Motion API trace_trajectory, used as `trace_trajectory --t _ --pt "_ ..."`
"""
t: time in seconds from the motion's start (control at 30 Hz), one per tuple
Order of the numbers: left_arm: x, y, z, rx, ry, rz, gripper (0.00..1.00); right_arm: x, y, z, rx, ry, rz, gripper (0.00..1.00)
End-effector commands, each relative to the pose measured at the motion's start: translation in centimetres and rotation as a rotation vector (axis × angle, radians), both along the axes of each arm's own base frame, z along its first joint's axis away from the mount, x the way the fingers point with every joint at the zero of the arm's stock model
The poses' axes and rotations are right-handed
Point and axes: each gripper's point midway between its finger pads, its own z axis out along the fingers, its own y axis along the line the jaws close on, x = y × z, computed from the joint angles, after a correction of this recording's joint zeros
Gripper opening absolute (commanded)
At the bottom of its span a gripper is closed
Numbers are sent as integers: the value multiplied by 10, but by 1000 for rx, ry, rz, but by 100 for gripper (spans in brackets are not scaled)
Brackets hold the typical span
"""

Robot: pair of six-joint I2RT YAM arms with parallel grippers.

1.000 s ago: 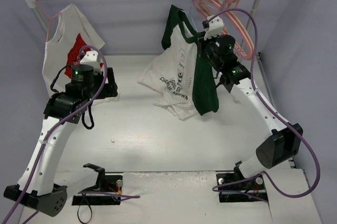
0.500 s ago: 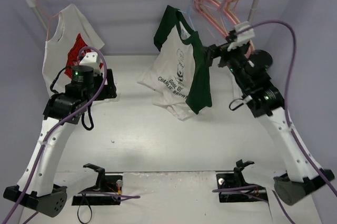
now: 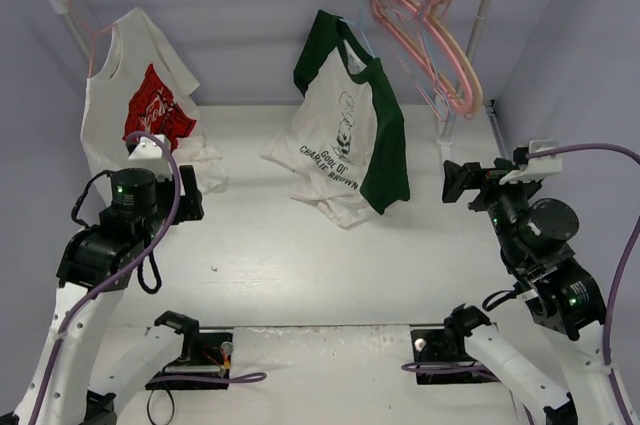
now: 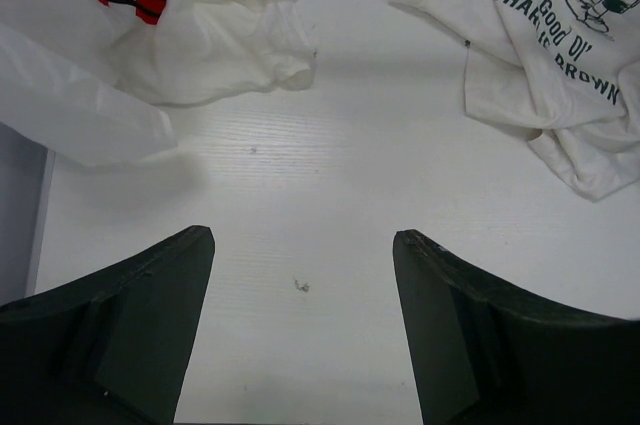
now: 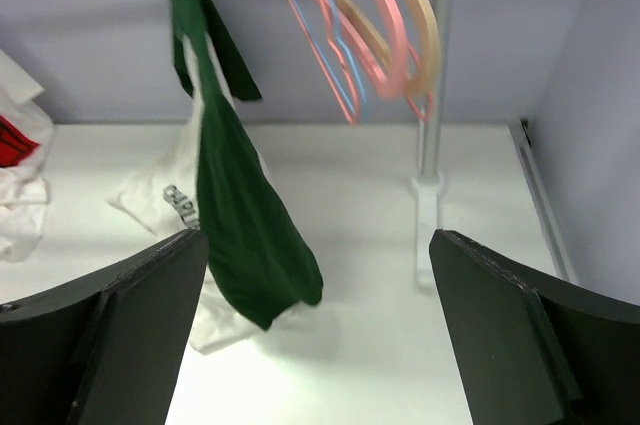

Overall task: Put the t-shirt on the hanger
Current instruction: Reset both arms

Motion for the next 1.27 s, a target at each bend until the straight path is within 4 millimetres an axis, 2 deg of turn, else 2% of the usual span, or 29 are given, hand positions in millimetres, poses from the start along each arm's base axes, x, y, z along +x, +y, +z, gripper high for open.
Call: trace_trajectory --t 0.0,0.27,0.63,0.9,1.23 --pt "6 1 -4 -1 -6 14 73 -4 -22 -13 93 63 -138 100" --pt "-8 0 -17 -27 5 10 73 -20 -27 -11 43 61 -113 100" --pt "-21 1 -30 -36 13 -5 73 -30 -27 -12 32 30 -88 100" --pt "-21 7 -33 -19 6 21 73 -33 -25 -14 15 20 -62 100" --pt "-22 0 -34 -40 43 -2 73 -38 -21 -14 37 2 -29 100"
